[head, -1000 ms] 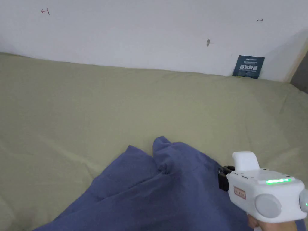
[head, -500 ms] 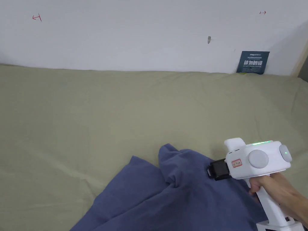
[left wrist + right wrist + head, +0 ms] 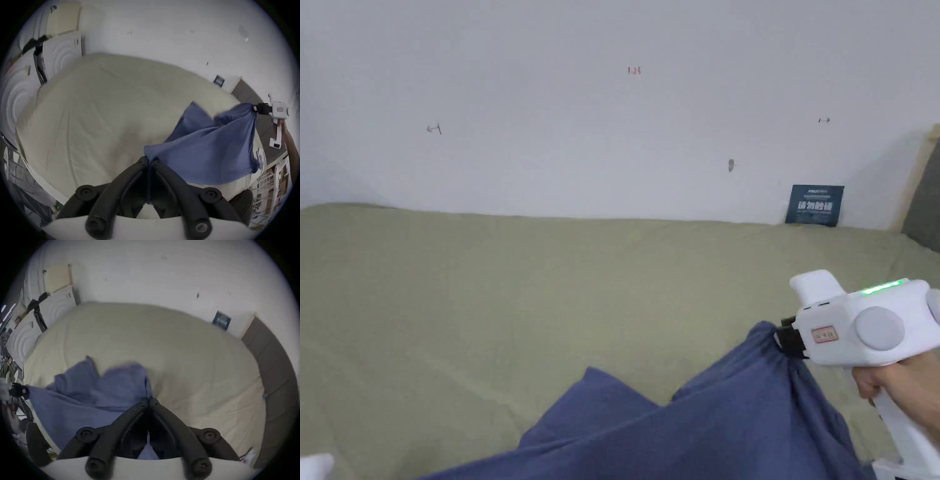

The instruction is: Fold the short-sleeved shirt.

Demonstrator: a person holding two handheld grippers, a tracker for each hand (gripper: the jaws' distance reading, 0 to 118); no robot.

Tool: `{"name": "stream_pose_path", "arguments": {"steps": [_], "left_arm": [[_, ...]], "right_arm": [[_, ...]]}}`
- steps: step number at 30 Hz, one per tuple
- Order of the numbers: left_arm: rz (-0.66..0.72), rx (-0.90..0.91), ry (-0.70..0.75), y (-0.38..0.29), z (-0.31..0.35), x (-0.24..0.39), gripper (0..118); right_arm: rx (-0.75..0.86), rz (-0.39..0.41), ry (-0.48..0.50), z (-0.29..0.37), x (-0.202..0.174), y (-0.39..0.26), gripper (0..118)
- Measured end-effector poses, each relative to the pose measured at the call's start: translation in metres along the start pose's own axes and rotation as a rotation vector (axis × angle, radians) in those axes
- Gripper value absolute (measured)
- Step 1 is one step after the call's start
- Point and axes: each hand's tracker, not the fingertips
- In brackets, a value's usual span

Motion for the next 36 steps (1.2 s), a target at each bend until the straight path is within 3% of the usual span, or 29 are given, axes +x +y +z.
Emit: {"name": "stream_pose_path", "arguments": {"steps": [10, 14, 21, 27, 30, 35, 36], "left_arm": [[-0.12, 0.332, 0.009, 0.141, 0.122, 0.084, 1], [-0.143, 0.402, 0.04, 0.199, 0.153, 0.11, 1], [-0.171, 0.425, 0.111, 0.251, 0.169, 0.135, 1], [-0.194, 0.453, 0.165, 0.273, 0.174, 0.146, 1], [-0.198, 0.458, 0.187, 0.288, 0.166, 0.149, 1], [-0.207, 0.464, 0.208, 0.322, 0.147, 0.162, 1], [-0.207, 0.465, 0.209, 0.33, 0.145, 0.164, 1]], "right_arm": [[0.384, -0.023, -0.172, 0.229, 0.037, 0.071, 1], [0.452, -0.098, -0.221, 0.282, 0.047, 0.083, 1], [0.546, -0.213, -0.202, 0.28, 0.089, 0.095, 1], [0.552, -0.207, -0.226, 0.265, 0.095, 0.123, 1], [0.546, -0.209, -0.23, 0.274, 0.088, 0.107, 1], [0.554, -0.201, -0.259, 0.253, 0.108, 0.149, 1], [0.556, -0.21, -0.26, 0.244, 0.103, 0.186, 1]]}}
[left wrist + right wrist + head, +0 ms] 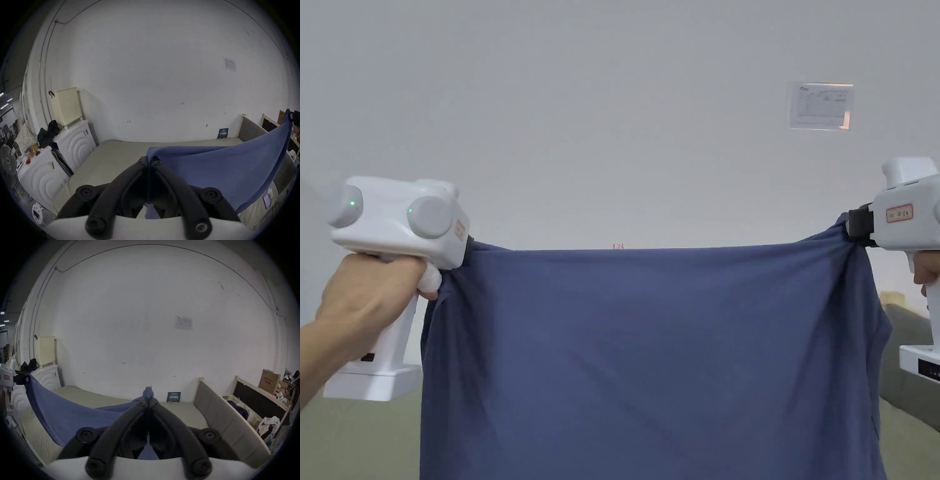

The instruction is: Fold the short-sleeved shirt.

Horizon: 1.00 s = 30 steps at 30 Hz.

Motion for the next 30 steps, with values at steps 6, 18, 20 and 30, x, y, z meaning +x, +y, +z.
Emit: {"name": "stream_pose_path", "arguments": {"steps": [6, 18, 20, 30], "left_arm": [[0.009, 0.032, 0.007, 0.041, -0.041, 0.014, 1], [-0.01, 0.039, 0.058, 0.062, -0.139, 0.04, 1], [-0.009, 0.032, 0.063, 0.057, -0.159, 0.043, 1], [-0.037, -0.087, 0.057, -0.026, -0.238, 0.06, 1]], "right_arm": [[0.012, 0.026, -0.031, -0.059, 0.005, 0.034, 1], [0.014, 0.046, -0.067, -0.167, 0.006, 0.047, 1], [0.01, 0.037, -0.066, -0.172, -0.004, 0.036, 1], [-0.149, 0.047, -0.056, -0.231, -0.013, -0.073, 1]]}}
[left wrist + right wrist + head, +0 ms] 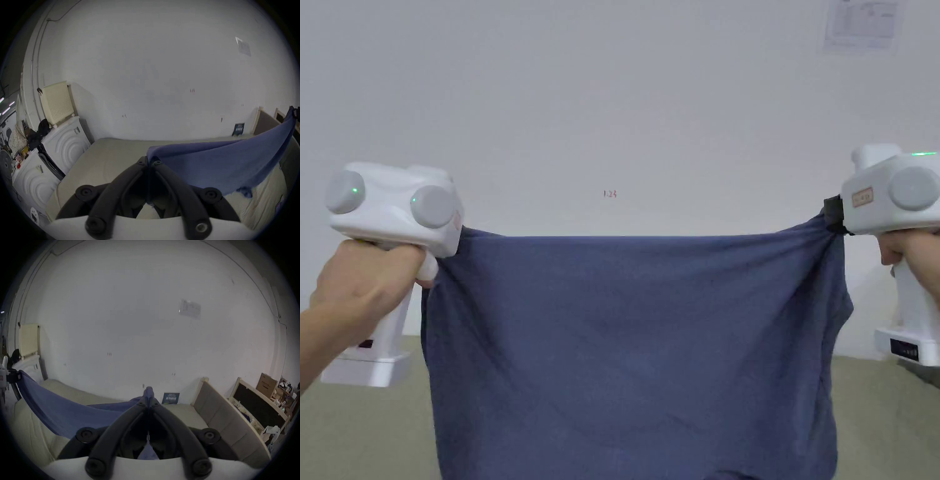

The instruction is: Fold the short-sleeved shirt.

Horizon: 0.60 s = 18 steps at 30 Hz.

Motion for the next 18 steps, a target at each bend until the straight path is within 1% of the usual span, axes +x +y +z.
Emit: {"name": "stream_pose_path", "arguments": {"steps": [3, 4, 7, 8, 9, 10, 11, 12, 13, 14, 15, 16, 18], "left_arm": [[-0.04, -0.065, -0.044, -0.044, -0.014, 0.005, 1], [-0.031, -0.077, -0.064, -0.061, -0.014, 0.005, 1], [-0.045, -0.129, -0.114, -0.116, -0.011, 0.002, 1], [-0.054, -0.166, -0.131, -0.138, -0.006, 0.001, 1], [-0.057, -0.165, -0.146, -0.157, 0.001, -0.001, 1], [-0.057, -0.185, -0.147, -0.179, 0.008, -0.003, 1], [-0.064, -0.215, -0.16, -0.2, 0.022, -0.006, 1], [-0.068, -0.231, -0.172, -0.219, 0.03, -0.008, 1], [-0.097, -0.263, -0.172, -0.241, 0.041, -0.011, 1], [-0.098, -0.26, -0.167, -0.262, 0.053, -0.013, 1], [-0.133, -0.289, -0.169, -0.278, 0.065, -0.017, 1], [-0.123, -0.285, -0.17, -0.297, 0.08, -0.021, 1], [-0.116, -0.313, -0.172, -0.331, 0.108, -0.03, 1]], "right_arm": [[-0.093, 0.027, 0.01, -0.006, 0.0, -0.058, 1], [-0.121, 0.01, 0.015, -0.003, 0.0, -0.08, 1], [-0.198, 0.008, 0.045, 0.013, 0.003, -0.144, 1], [-0.208, -0.01, 0.073, 0.025, 0.006, -0.165, 1], [-0.219, -0.019, 0.071, 0.034, 0.008, -0.182, 1], [-0.24, -0.043, 0.097, 0.052, 0.006, -0.204, 1], [-0.251, -0.059, 0.099, 0.066, 0.008, -0.224, 1], [-0.276, -0.05, 0.105, 0.08, 0.009, -0.241, 1], [-0.27, -0.059, 0.119, 0.097, 0.011, -0.261, 1], [-0.301, -0.058, 0.128, 0.121, 0.007, -0.279, 1], [-0.294, -0.076, 0.15, 0.139, 0.009, -0.295, 1], [-0.313, -0.063, 0.141, 0.159, 0.008, -0.312, 1], [-0.313, -0.077, 0.154, 0.192, 0.006, -0.336, 1]]}}
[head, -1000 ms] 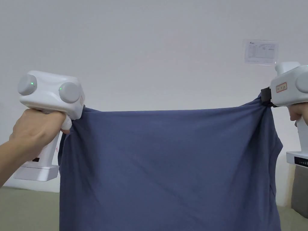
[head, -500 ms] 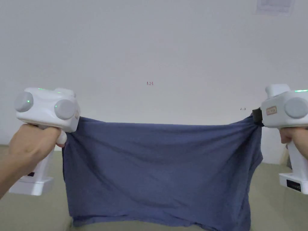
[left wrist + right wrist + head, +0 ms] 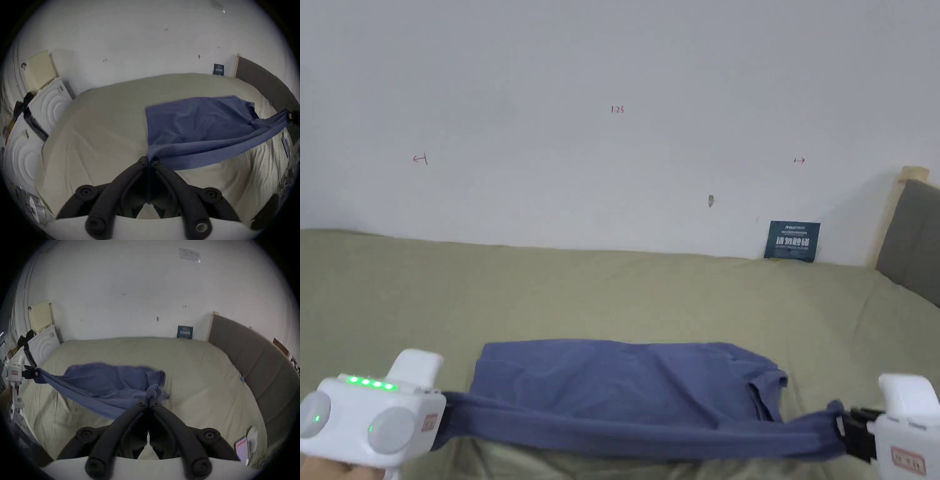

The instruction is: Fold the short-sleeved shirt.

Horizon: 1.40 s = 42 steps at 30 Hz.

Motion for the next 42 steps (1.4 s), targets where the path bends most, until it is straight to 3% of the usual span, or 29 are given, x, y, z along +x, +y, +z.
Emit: {"name": "stream_pose_path", "arguments": {"steps": [4, 8, 10, 19, 20, 21, 22, 23, 24, 25, 27, 30, 32, 33, 34, 35, 36, 37, 39, 42], "left_arm": [[0.047, -0.042, -0.038, -0.071, 0.039, -0.004, 1], [0.102, -0.054, -0.059, -0.121, 0.069, -0.013, 1], [0.113, -0.059, -0.068, -0.139, 0.08, -0.017, 1], [0.095, -0.09, -0.076, -0.163, 0.092, -0.015, 1], [0.092, -0.092, -0.08, -0.164, 0.09, -0.015, 1], [0.093, -0.094, -0.083, -0.164, 0.089, -0.014, 4], [0.096, -0.094, -0.086, -0.164, 0.089, -0.015, 26], [0.109, -0.095, -0.08, -0.163, 0.09, -0.016, 68], [0.129, -0.097, -0.085, -0.163, 0.091, -0.019, 105], [0.158, -0.089, -0.092, -0.165, 0.093, -0.019, 118], [0.205, -0.021, -0.087, -0.16, 0.109, -0.021, 118], [0.242, 0.043, -0.092, -0.154, 0.128, -0.019, 118], [0.254, 0.117, -0.076, -0.15, 0.145, -0.015, 112], [0.27, 0.144, -0.069, -0.151, 0.15, -0.013, 95], [0.287, 0.173, -0.059, -0.151, 0.159, -0.01, 50], [0.295, 0.203, -0.059, -0.152, 0.166, -0.008, 1], [0.289, 0.219, -0.051, -0.152, 0.17, -0.006, 0], [0.279, 0.224, -0.054, -0.155, 0.17, -0.004, 0], [0.247, 0.215, -0.036, -0.149, 0.171, -0.008, 0], [0.219, 0.194, -0.004, -0.157, 0.161, -0.017, 0]], "right_arm": [[-0.05, -0.036, 0.033, 0.055, -0.01, -0.083, 1], [-0.096, -0.016, 0.022, 0.089, -0.017, -0.133, 1], [-0.11, -0.066, 0.053, 0.102, -0.016, -0.147, 1], [-0.162, -0.103, 0.047, 0.102, -0.013, -0.172, 2], [-0.169, -0.099, 0.044, 0.1, -0.014, -0.172, 4], [-0.18, -0.096, 0.043, 0.1, -0.014, -0.171, 15], [-0.178, -0.1, 0.03, 0.1, -0.014, -0.171, 48], [-0.181, -0.127, 0.031, 0.101, -0.014, -0.169, 66], [-0.182, -0.13, 0.0, 0.103, -0.015, -0.168, 67], [-0.163, -0.145, 0.012, 0.106, -0.014, -0.166, 67], [-0.109, -0.191, -0.001, 0.114, -0.017, -0.159, 67], [-0.076, -0.15, -0.02, 0.122, -0.023, -0.149, 67], [-0.016, -0.091, -0.065, 0.132, -0.036, -0.144, 65], [0.022, -0.084, -0.07, 0.137, -0.041, -0.142, 63], [0.062, -0.101, -0.053, 0.145, -0.046, -0.142, 38], [0.091, -0.114, -0.054, 0.151, -0.051, -0.142, 1], [0.132, -0.103, -0.077, 0.155, -0.057, -0.142, 1], [0.167, -0.075, -0.177, 0.157, -0.065, -0.143, 0], [0.122, -0.058, -0.109, 0.159, -0.075, -0.141, 1], [0.102, -0.055, -0.089, 0.156, -0.082, -0.146, 1]]}}
